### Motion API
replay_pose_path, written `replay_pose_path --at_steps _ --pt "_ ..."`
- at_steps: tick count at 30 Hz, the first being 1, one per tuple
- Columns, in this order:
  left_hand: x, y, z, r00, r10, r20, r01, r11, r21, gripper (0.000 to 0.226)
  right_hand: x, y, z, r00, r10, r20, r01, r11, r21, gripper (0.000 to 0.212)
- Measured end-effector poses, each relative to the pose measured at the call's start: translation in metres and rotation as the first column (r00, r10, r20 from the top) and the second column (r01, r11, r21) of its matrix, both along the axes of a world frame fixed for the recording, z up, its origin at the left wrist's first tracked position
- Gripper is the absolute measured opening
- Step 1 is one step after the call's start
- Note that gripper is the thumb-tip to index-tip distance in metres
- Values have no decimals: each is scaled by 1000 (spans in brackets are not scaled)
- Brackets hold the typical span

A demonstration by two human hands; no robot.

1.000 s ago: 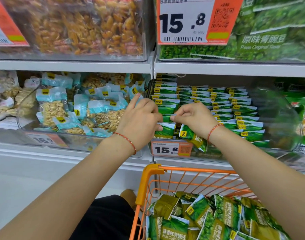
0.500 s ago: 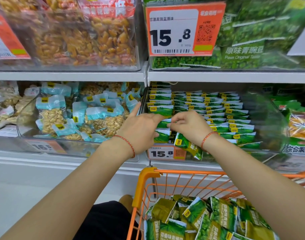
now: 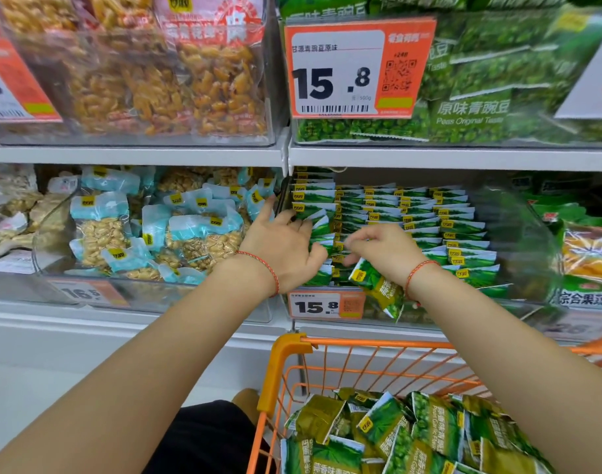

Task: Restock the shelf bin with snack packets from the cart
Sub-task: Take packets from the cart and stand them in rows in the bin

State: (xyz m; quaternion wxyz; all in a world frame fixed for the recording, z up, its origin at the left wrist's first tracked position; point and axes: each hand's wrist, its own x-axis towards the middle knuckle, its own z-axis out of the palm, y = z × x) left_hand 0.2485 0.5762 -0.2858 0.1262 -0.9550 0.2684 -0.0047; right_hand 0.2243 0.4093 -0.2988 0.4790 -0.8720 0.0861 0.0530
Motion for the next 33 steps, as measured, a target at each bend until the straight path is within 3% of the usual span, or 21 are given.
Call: replay_pose_path --at_steps 2,4,6,7,9,11,14,16,18,20,21,23,24,26,28,31,33 --pt "2 0 1 1000 13 -28 -13 1000 7 69 3 -16 3 985 -149 -84 157 984 87 27" --pt "0 2 3 998 -10 68 15 996 -85 75 1 -25 7 944 -274 -184 310 929 204 33" --pt "-15 -4 4 961 -39 272 147 909 -390 66 1 -30 9 909 -360 -210 412 856 312 38" --pt "-29 -10 7 966 -8 257 162 795 -585 57 -1 -29 11 906 -380 -187 422 845 328 36" --pt "-62 -28 17 998 2 -70 -59 567 -821 48 -4 -26 12 897 -431 -101 438 832 341 25" --pt "-81 -46 19 949 -16 -316 -262 519 -814 42 -12 -15 17 890 -455 -29 421 798 432 13" --pt "-83 -53 10 902 -78 -425 -382 316 -869 16 -26 -4 22 916 -400 33 334 805 490 20" --pt "-82 -48 2 856 -106 -506 -480 200 -854 33 -36 -5 22 961 -277 26 230 844 485 22" --pt "-84 -45 -3 816 -130 -563 -553 107 -826 31 -45 -13 21 996 -89 -25 88 844 529 23" --pt "-88 -42 -4 808 -143 -572 -558 127 -820 22 -57 -22 21 992 87 -88 -19 810 586 10" --pt "-89 -41 -5 818 -134 -559 -531 198 -824 17 -60 -27 20 985 130 -112 -35 791 611 7" --pt "-94 -34 -4 890 -92 -446 -391 348 -852 14 -64 -37 20 984 124 -128 -15 772 635 14" --pt "-95 -29 -3 934 -54 -352 -308 378 -873 17 -65 -41 21 990 68 -124 28 766 643 14" --pt "-96 -12 -5 987 37 -158 -161 350 -923 25 -65 -46 21 993 -98 -67 119 771 626 11" --pt "-93 7 -12 988 140 -57 -92 252 -963 26 -62 -47 19 972 -235 5 178 751 636 10" --pt "-85 26 -25 963 263 -55 -91 128 -988 24 -53 -36 19 942 -312 125 192 805 562 10" --pt "-80 32 -31 959 279 -42 -80 126 -989 24 -47 -26 15 936 -274 222 142 869 474 10"
